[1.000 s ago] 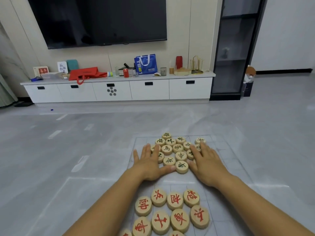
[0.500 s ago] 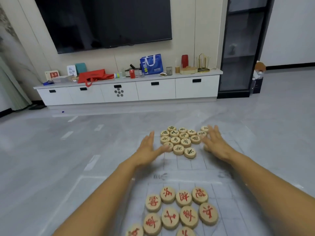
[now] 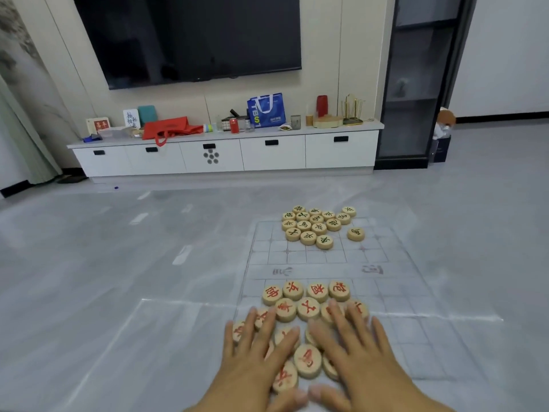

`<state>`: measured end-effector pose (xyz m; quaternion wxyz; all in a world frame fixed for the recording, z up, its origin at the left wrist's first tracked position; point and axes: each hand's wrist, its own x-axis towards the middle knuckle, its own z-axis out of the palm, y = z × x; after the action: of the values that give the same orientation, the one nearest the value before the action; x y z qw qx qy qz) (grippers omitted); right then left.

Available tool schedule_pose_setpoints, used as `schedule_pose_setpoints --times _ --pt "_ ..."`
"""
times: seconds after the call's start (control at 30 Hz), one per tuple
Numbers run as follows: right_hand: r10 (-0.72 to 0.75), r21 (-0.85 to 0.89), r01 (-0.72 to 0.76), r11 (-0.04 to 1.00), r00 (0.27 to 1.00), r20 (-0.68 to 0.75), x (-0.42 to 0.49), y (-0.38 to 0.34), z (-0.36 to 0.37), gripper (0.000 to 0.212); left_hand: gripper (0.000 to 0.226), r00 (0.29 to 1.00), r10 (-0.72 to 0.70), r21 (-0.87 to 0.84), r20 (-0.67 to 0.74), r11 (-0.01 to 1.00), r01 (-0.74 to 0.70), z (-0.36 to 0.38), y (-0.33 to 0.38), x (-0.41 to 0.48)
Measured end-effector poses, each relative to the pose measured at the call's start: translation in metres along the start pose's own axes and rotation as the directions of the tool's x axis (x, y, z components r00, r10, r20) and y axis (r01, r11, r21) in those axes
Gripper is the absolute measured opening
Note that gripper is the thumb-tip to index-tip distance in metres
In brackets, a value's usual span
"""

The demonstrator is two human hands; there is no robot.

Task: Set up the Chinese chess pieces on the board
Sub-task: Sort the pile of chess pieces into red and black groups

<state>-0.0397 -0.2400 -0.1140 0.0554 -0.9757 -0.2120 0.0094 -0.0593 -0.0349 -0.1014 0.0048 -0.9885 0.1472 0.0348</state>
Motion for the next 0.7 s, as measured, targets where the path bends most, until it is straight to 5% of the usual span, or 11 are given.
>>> schedule_pose_setpoints --times 0.1,0.33,0.53,0.63,0.7 --pt "0.021 0.042 -0.018 0.999 0.997 -0.071 0.026 0.020 -0.020 0.082 0.081 0.996 0.082 -0.144 -0.023 0.986 -0.085 -0.013 0.013 0.036" --pt "0.080 0.134 -0.093 0.986 0.992 0.101 0.084 0.078 -0.032 0.123 0.101 0.998 0.044 -0.160 0.038 0.986 -0.038 -0.020 0.027 0.125" --pt "0.147 0.159 -0.161 0.974 0.984 0.100 0.110 0.089 -0.032 0.072 0.093 0.998 0.030 -0.181 0.050 0.983 -0.021 -0.023 0.021 0.159" --pt "0.159 0.364 -0.171 0.915 0.985 0.065 0.103 0.093 -0.044 0.074 0.082 1.000 0.028 -0.391 0.002 0.920 -0.025 -0.030 0.012 0.148" --pt "0.245 0.539 -0.185 0.822 0.969 -0.042 0.095 0.101 -0.060 0.065 0.081 0.991 -0.101 -0.546 -0.091 0.837 0.035 -0.042 0.002 0.133"
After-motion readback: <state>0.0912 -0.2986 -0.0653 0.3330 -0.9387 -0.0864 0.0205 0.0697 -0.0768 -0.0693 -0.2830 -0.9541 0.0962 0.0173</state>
